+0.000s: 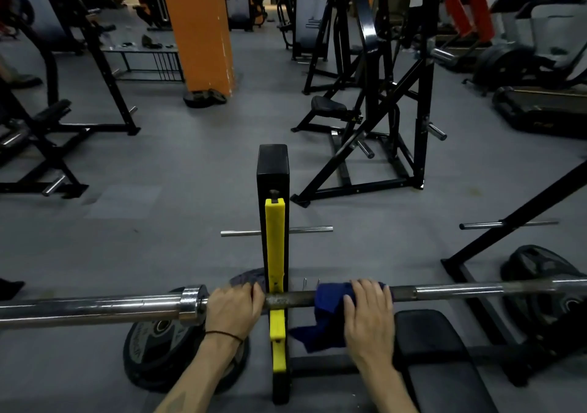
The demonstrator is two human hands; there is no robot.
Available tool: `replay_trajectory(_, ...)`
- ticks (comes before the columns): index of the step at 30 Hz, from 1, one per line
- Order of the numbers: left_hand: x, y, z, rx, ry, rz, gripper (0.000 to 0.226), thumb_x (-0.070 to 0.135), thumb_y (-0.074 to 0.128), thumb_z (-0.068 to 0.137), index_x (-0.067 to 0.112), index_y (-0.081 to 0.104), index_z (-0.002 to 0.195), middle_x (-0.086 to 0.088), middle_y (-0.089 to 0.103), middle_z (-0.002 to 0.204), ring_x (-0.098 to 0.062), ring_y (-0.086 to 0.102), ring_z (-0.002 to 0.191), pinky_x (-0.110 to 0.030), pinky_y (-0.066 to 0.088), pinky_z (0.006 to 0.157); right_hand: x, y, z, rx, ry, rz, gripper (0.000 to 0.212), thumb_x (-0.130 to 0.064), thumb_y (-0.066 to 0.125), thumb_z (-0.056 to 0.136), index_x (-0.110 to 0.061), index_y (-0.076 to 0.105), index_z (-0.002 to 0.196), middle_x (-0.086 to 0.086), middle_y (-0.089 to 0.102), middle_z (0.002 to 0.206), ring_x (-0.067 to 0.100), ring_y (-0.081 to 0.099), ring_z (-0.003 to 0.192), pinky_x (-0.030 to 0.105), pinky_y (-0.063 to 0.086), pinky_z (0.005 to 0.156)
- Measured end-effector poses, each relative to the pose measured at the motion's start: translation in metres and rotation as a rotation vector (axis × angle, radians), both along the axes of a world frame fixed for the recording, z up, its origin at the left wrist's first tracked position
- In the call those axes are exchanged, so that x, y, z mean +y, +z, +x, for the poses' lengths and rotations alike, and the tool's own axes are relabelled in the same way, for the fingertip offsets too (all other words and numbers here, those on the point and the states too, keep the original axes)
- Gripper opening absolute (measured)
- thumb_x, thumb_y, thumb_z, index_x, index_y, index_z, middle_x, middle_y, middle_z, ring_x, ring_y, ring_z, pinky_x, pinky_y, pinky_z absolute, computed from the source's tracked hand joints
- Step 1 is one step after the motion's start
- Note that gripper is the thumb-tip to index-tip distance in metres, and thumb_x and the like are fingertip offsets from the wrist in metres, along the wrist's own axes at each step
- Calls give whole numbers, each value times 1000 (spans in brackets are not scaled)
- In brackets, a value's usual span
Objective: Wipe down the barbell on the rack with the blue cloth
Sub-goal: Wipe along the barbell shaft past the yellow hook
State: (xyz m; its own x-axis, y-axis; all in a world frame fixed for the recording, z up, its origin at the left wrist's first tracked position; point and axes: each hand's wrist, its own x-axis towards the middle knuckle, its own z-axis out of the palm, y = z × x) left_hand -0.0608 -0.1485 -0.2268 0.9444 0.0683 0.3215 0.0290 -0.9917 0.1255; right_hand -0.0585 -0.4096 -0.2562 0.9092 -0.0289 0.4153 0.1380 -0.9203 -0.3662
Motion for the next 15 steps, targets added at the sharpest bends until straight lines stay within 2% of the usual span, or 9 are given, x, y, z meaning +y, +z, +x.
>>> replay_trajectory(2,-3,4,4,15,31,-32,47,30,44,86,12,59,45,-12,53,41,-29,49,30,-28,41,40,46,0,0,34,-141,88,55,-46,27,107,-9,66,120,9,63,123,34,55,125,50,19,124)
replay_trajectory(5,-5,7,7,52,47,-51,50,30,43,84,9,57,41,-15,52,39,-31,49,28,-28,41,37,99,-1,-11,-12,140,23,54,-45,28,107,-12,67,124,5,66,121,28,59,117,49,26,119)
replay_trajectory(7,-5,7,6,90,53,-57,51,30,42,84,9,56,41,-15,52,38,-31,49,28,-28,41,37,74,0,-7,-21,314,-90,50,-44,30,108,-15,65,130,2,66,124,23,59,117,43,29,118)
replay_trajectory(8,-5,6,7,94,64,-47,52,31,42,85,8,56,40,-14,51,38,-31,49,28,-28,41,37,53,-2,-3,-51,334,-140,49,-44,32,108,-16,65,131,1,66,123,23,59,116,41,31,116)
replay_trajectory(11,-4,3,7,80,87,-57,54,31,41,85,7,56,39,-14,51,38,-30,49,28,-26,39,37,0,-3,6,-90,154,-102,47,-41,32,108,-13,68,121,4,67,114,29,63,108,45,34,113)
replay_trajectory(13,-5,1,7,57,93,-46,54,31,41,85,7,55,38,-14,51,38,-30,49,28,-26,39,38,17,-1,7,-44,-23,-6,47,-40,31,107,-13,69,115,5,66,113,31,61,110,49,31,117)
replay_trajectory(15,-3,3,9,83,75,-41,54,31,40,85,7,55,39,-14,52,39,-30,50,28,-25,39,38,63,2,1,7,-33,37,52,-46,28,107,-15,69,117,5,66,117,30,58,116,51,27,118)
